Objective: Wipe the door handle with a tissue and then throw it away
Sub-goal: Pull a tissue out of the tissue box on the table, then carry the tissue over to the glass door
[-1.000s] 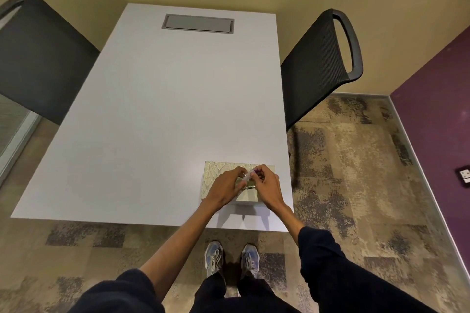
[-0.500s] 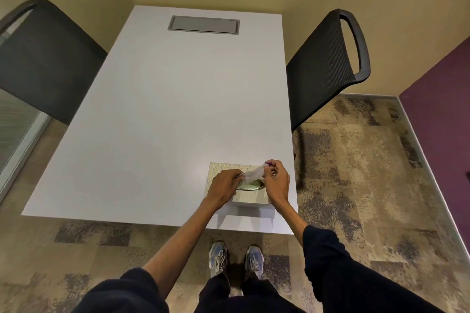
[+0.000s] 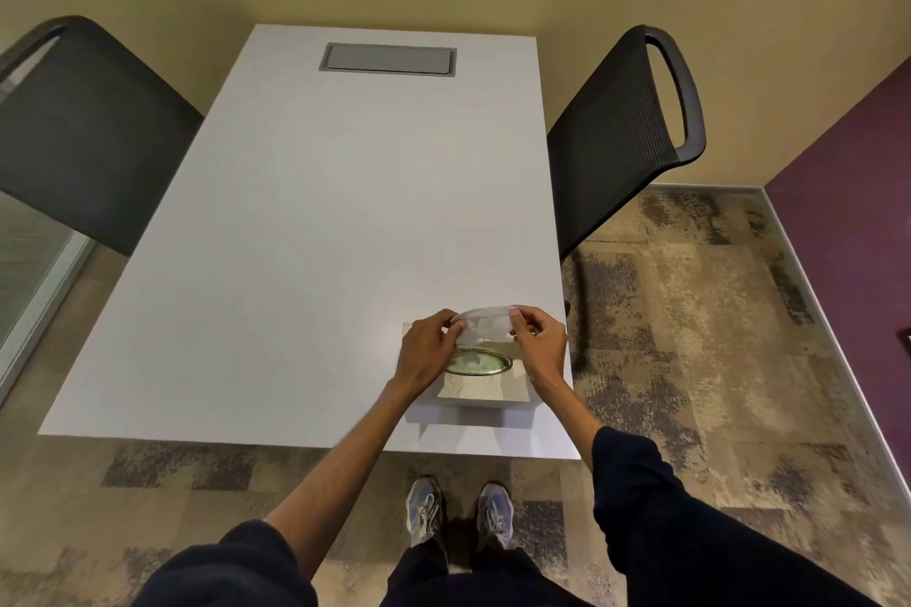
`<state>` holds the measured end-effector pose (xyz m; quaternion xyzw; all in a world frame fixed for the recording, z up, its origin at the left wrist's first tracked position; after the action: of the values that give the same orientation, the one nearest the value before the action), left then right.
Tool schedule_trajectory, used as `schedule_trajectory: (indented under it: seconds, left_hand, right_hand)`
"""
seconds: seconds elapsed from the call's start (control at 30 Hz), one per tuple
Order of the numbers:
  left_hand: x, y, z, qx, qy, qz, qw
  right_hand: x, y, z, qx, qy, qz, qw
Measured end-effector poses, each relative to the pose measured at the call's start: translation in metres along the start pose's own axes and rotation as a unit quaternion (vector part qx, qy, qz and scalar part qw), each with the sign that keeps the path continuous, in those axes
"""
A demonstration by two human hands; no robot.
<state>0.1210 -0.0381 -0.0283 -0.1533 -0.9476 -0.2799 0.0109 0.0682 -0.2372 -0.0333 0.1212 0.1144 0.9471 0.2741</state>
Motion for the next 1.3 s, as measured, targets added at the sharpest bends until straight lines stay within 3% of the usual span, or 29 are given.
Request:
schedule_trajectory:
  seconds: [0.3,0.73,1.3]
  left_hand:
    - [-0.019,-0.001,-0.044,0.135,-0.017,0.025,0.99]
    - [-0.03,-0.056,-0.124,0.102,-0.128,0.113,0.98]
    - [0.043,-0.236,-0.242,0.045,-0.252,0.308,0.916]
  right_hand:
    - [-0.003,0.019,0.012,-0.04,0.004,-0.053,0.998]
    - [0.013,0.107,0.011,-0.061,-0.015,-0.218,0.974]
    - [0.122,0.306,-0.06,-0.134,-0.086,-0.454,0.876]
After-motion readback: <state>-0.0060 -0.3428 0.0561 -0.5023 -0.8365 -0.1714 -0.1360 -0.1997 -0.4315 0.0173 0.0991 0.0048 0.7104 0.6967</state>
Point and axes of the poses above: each hand's wrist, its own x-axis away from the middle knuckle, its own y-axis out of the back of the hand, z = x × y, the point moved 8 cm from there along -x, towards the middle knuckle, and after that the axes turned 6 degrees about x, right-handed, at the moved point
